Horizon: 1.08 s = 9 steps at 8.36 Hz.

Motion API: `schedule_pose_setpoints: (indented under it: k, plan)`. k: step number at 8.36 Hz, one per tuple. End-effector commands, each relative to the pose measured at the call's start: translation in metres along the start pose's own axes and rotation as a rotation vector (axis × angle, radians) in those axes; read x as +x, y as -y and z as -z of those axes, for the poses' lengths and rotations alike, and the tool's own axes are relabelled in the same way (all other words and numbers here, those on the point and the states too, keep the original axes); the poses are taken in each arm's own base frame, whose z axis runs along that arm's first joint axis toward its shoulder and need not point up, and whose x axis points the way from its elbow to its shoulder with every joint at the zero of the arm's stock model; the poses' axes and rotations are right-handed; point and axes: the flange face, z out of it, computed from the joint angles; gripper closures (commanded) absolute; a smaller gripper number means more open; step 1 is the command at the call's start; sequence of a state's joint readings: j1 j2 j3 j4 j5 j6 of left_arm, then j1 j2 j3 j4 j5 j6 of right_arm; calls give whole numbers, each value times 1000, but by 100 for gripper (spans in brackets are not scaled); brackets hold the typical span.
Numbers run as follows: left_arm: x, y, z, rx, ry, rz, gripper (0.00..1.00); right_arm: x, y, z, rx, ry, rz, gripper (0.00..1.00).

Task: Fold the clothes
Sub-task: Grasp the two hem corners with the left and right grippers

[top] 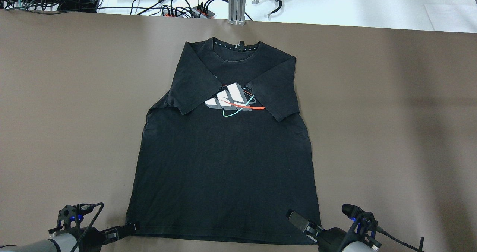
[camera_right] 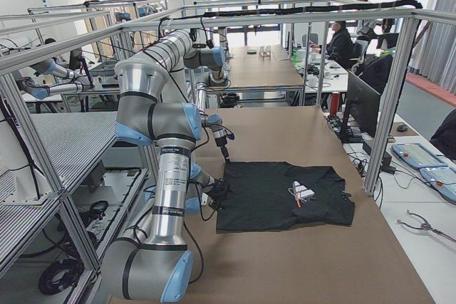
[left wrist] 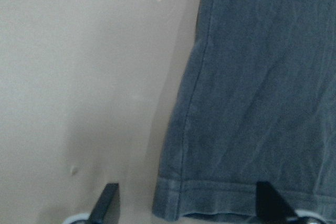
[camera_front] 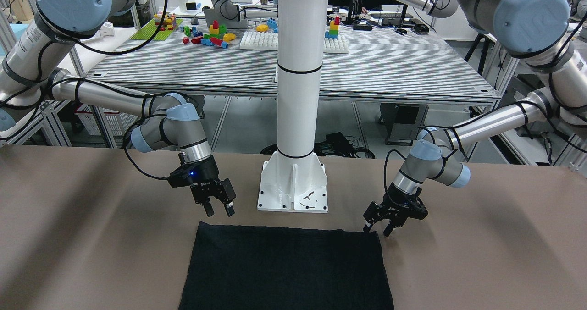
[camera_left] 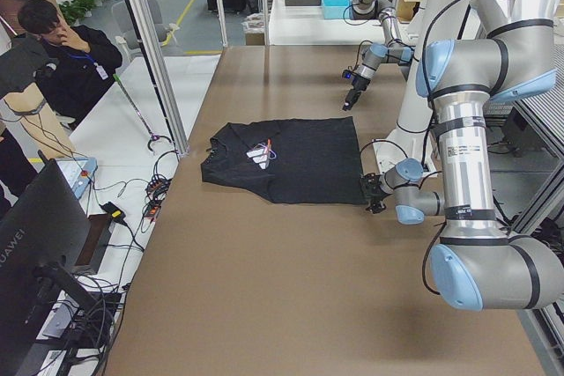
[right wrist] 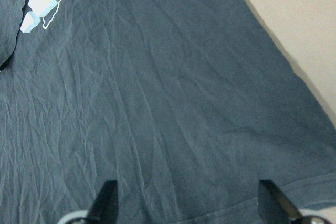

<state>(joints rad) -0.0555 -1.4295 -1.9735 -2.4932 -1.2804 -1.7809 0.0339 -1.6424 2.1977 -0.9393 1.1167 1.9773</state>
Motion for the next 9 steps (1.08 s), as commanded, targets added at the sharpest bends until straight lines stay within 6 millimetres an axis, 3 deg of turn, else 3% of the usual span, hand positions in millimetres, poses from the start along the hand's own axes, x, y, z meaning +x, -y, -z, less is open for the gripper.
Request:
schedule_pose_setpoints:
  k: [1, 6, 8, 9]
  plan:
    - [1, -3, -1, -7, 0, -14, 53, 1, 0, 0, 0, -1, 0, 6]
    - [1, -3, -1, -6, 3, -18, 59, 1, 1, -1, 3, -3, 3, 6]
    - [1, -3, -1, -6, 2, -17, 100, 5, 2, -2, 6, -15, 10, 6]
    - [3, -3, -1, -7, -1, -16, 100, 18, 6, -2, 17, -40, 23, 7]
